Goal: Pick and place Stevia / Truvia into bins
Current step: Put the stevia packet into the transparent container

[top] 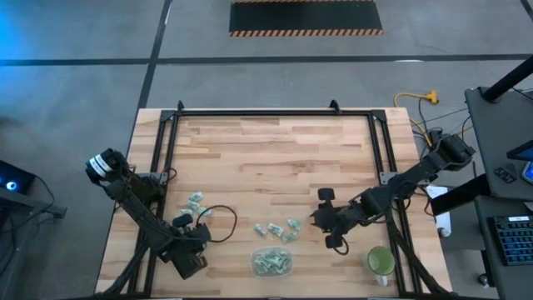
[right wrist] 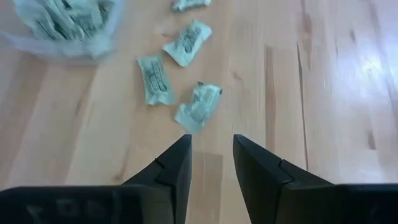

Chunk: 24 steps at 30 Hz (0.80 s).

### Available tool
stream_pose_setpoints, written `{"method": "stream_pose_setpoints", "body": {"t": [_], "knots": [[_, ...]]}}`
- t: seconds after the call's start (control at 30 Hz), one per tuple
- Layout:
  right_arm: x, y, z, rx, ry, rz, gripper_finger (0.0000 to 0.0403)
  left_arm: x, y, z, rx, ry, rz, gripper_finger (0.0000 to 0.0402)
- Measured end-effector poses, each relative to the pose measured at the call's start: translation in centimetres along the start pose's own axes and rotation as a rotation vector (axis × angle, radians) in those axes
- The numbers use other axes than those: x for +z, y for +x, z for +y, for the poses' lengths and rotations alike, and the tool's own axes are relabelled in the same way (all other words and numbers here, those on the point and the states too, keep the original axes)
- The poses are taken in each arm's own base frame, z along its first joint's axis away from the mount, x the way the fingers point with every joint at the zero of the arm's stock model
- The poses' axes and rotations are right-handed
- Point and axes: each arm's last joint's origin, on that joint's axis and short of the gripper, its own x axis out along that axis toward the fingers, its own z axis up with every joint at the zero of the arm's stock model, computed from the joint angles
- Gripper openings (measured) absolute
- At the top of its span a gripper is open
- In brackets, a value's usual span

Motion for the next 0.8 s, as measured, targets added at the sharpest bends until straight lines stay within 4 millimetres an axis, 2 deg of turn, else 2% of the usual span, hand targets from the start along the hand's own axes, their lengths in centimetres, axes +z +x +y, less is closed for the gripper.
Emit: {"method": "stream_pose_setpoints", "body": {"t": [0.27,0.4,0.63,0.8], "knots": [[-1.1,0.5,-0.2,-0.015,-0.019,0.037,0.0094,3.7,-2.1,-4.4,-0.246,0.253,-0.535,0.0001],[-1.6,0.7,-0.4,-0.036,-0.025,0.044,0.0088,6.2,-2.7,-5.7,-0.322,0.381,-0.720,0.0001],[-2.3,1.0,-0.6,-0.050,-0.030,0.066,0.0078,8.9,-0.4,-5.5,-0.312,0.461,-0.686,0.0000],[-2.2,1.0,-0.6,-0.047,-0.033,0.054,0.0072,9.8,0.9,-5.5,-0.357,0.467,-0.639,0.0000]]}}
